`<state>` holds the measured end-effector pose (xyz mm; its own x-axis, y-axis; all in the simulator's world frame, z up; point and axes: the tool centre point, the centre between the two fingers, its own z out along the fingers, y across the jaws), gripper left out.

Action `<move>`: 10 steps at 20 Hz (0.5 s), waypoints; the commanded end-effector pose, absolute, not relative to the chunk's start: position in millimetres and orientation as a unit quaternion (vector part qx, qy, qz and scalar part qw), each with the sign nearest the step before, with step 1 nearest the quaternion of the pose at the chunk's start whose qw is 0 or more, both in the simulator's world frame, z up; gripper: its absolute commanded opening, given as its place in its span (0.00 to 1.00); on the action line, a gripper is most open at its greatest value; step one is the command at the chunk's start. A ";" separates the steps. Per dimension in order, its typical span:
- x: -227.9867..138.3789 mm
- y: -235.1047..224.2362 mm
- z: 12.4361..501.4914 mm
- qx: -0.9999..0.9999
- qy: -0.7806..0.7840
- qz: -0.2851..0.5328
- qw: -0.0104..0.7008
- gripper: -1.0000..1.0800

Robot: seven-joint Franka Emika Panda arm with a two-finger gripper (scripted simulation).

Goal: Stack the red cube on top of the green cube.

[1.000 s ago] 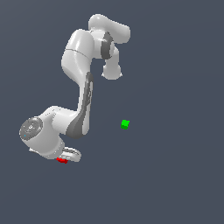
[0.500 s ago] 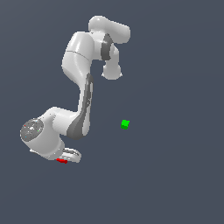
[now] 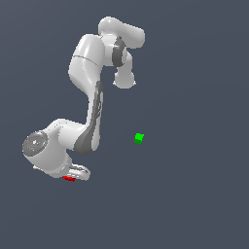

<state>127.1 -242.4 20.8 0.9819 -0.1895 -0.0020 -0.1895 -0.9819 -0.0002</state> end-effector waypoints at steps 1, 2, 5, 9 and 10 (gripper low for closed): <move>127.4 -242.5 25.9 -0.995 0.095 0.000 0.000 0.00; 127.2 -242.4 28.9 -0.995 0.095 0.000 0.000 0.00; 127.0 -242.3 42.1 -0.995 0.095 0.000 0.000 0.00; 126.6 -242.2 70.4 -0.995 0.095 0.000 0.000 0.00; 126.5 -242.2 77.6 -0.995 0.095 0.000 0.000 0.00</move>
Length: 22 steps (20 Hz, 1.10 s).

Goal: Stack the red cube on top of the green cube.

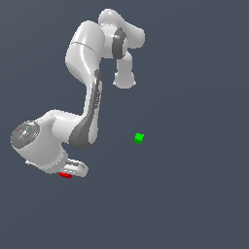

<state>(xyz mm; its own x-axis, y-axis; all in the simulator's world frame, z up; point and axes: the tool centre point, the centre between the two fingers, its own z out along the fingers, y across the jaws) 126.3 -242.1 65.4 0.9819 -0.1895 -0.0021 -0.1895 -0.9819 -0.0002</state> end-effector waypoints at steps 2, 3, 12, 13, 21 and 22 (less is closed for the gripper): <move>126.3 -242.1 90.5 -0.995 0.095 0.000 0.000 0.00; 126.3 -242.1 96.2 -0.995 0.095 0.000 0.000 0.00; 127.7 -242.6 119.8 -0.995 0.095 0.000 0.000 0.00; 127.6 -242.6 119.1 -0.995 0.095 0.000 0.000 0.00; 124.6 -238.2 118.3 -0.995 0.095 0.000 0.000 0.00; 123.8 -236.9 118.0 -0.995 0.095 0.000 0.000 0.00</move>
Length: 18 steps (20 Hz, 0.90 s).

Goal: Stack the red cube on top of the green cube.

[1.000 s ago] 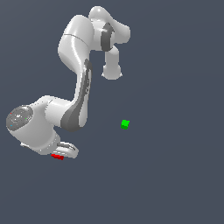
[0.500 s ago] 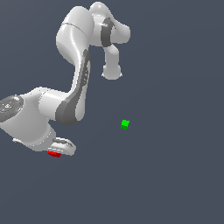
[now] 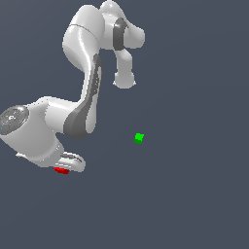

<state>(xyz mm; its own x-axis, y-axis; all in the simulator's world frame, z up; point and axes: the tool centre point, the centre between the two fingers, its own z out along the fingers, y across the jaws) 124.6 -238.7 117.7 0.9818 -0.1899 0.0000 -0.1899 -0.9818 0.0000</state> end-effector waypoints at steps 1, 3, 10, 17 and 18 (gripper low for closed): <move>122.9 -235.5 117.8 0.995 -0.095 0.000 0.000 0.00; 120.6 -232.1 117.2 0.995 -0.095 0.000 0.000 0.00; 107.9 -212.6 113.7 0.995 -0.095 0.000 0.000 0.00; 88.3 -181.7 108.0 0.995 -0.095 0.000 0.000 0.00; 85.1 -176.7 107.1 0.995 -0.095 0.000 0.000 0.00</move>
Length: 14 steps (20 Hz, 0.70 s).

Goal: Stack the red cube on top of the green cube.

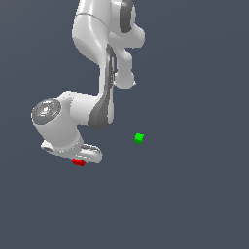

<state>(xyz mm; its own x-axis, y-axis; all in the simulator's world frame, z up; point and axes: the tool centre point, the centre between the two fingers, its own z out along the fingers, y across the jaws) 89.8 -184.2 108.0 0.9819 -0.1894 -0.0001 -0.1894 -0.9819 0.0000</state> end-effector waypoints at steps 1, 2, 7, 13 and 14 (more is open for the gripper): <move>81.8 -171.5 106.2 0.995 -0.095 0.000 0.000 0.00; 78.5 -166.3 105.2 0.995 -0.095 0.000 0.000 0.00; 60.1 -137.3 100.0 0.995 -0.095 0.000 0.000 0.00; 34.5 -96.0 92.4 0.995 -0.095 0.000 0.000 0.00; 29.8 -88.4 91.0 0.995 -0.095 0.000 0.000 0.00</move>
<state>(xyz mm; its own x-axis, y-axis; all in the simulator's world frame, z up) 36.9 -99.9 92.7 0.9820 -0.1891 -0.0002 -0.1891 -0.9820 0.0002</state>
